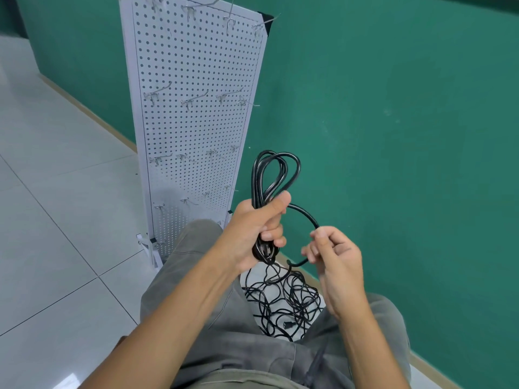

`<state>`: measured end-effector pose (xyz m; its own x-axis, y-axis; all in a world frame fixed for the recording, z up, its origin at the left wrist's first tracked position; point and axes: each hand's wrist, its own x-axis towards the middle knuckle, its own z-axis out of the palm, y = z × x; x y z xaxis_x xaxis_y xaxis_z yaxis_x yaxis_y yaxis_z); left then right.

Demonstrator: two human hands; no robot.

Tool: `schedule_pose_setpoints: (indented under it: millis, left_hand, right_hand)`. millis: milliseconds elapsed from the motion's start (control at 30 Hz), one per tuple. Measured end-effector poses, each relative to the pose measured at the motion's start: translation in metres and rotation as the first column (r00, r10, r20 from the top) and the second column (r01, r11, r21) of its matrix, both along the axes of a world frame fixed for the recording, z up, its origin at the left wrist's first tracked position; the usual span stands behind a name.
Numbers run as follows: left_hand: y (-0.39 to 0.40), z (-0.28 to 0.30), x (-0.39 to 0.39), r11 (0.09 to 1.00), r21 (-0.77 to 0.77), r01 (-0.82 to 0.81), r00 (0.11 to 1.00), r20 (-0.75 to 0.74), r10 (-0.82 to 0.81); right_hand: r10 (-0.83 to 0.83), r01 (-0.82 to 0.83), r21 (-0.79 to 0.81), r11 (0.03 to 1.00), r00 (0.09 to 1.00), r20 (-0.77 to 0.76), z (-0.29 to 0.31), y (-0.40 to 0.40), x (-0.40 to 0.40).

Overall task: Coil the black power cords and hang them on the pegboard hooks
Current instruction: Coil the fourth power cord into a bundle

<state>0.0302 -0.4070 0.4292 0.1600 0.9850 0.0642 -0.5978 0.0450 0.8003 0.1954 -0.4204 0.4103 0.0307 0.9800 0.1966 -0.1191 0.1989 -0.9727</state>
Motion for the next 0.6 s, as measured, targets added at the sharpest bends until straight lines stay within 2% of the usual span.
schedule_pose_setpoints:
  millis: [67, 167, 333, 433, 533, 600]
  left_hand:
    - [0.000, -0.004, 0.005, 0.999, 0.011, -0.031, 0.994, -0.103, 0.031]
    - [-0.002, -0.012, 0.018, 0.998, 0.032, -0.051, 0.972, -0.229, 0.057]
    - [-0.008, -0.022, 0.044, 0.998, 0.059, -0.007, 0.933, -0.359, 0.027]
    - [-0.009, -0.024, 0.047, 0.992, 0.127, 0.000, 0.900, -0.433, 0.056]
    - [-0.008, -0.024, 0.045, 0.975, 0.213, 0.055, 0.814, -0.575, 0.080]
    - [-0.006, -0.023, 0.044, 0.973, 0.211, 0.097, 0.751, -0.656, 0.067]
  right_hand:
    - [0.029, -0.030, -0.007, 1.000, 0.991, -0.133, 0.009, -0.002, -0.003]
    - [-0.005, 0.011, 0.031, 0.999, 0.985, -0.171, 0.026, -0.002, -0.009]
    - [-0.144, 0.145, 0.013, 0.989, 0.989, -0.008, 0.040, 0.003, -0.013]
    - [-0.223, 0.221, 0.036, 0.975, 0.973, 0.054, 0.040, 0.007, -0.012]
    - [-0.235, 0.230, 0.079, 0.970, 0.969, 0.074, 0.044, 0.010, -0.012]
    - [-0.258, 0.246, 0.123, 0.961, 0.961, 0.096, 0.045, 0.010, -0.013]
